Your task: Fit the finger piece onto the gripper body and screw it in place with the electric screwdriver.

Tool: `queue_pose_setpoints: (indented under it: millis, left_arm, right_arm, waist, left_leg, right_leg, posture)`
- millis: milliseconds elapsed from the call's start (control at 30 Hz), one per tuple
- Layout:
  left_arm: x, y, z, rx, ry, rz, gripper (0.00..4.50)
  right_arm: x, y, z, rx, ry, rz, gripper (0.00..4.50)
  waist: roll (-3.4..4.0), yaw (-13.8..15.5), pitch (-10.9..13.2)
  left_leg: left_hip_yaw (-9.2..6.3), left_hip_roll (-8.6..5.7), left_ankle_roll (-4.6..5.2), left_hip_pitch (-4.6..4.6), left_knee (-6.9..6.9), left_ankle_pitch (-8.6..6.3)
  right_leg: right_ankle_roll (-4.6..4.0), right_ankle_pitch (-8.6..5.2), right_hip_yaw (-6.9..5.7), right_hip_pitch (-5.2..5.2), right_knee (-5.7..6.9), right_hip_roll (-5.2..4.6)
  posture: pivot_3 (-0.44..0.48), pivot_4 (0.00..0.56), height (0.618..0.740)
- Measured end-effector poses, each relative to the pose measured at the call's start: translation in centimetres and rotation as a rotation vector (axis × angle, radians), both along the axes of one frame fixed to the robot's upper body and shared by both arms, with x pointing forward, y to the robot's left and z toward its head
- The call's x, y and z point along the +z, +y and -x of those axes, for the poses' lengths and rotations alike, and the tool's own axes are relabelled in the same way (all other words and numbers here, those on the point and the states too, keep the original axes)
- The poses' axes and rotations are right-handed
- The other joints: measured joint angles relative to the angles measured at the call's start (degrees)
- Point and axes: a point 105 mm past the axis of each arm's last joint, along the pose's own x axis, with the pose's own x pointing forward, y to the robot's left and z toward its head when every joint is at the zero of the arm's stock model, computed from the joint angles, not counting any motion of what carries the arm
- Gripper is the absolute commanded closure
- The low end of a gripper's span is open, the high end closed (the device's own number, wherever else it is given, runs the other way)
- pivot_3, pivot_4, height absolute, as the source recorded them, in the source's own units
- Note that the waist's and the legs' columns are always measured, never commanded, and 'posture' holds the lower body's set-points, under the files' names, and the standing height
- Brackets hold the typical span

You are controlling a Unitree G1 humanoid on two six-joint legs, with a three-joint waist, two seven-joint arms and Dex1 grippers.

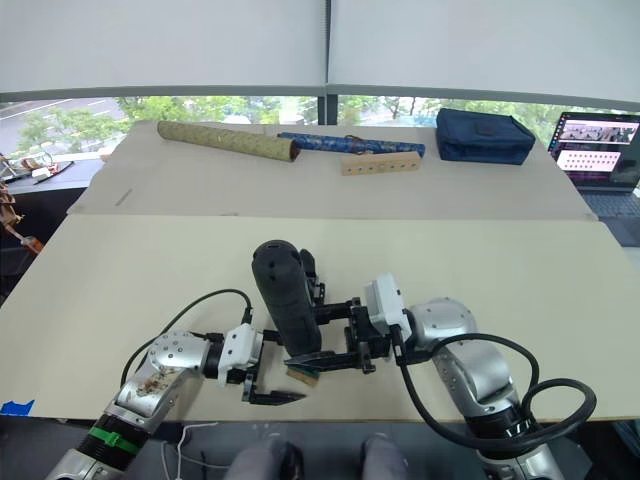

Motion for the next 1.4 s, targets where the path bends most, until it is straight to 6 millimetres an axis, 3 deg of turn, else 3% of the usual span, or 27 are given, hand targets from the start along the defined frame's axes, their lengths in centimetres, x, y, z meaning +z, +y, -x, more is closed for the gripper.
queue_pose_setpoints:
  millis: [933,1400]
  left_arm:
    - [0.0,0.1,0.0,0.004,0.004,0.008,0.0]
    - [0.6,0.8,0.2,0.029,0.035,0.084,0.0]
  right_arm:
    - [-0.2,-0.1,-0.1,-0.003,-0.015,-0.009,2.58]
    - [2.1,0.4,0.1,0.02,-0.044,-0.052,2.58]
  waist:
    - [0.04,-0.1,0.0]
    - [0.04,-0.3,0.0]
  left_leg:
    - [0.01,0.02,0.18,0.08,-0.01,-0.11]
    - [0.03,0.07,-0.04,-0.02,-0.06,0.02]
  right_leg:
    - [-0.01,0.0,0.0,0.04,0.0,0.0]
    - [-0.01,0.0,0.0,-0.09,-0.02,0.03]
  posture:
    - [0.0,0.15,0.74]
    - [0.0,0.15,0.74]
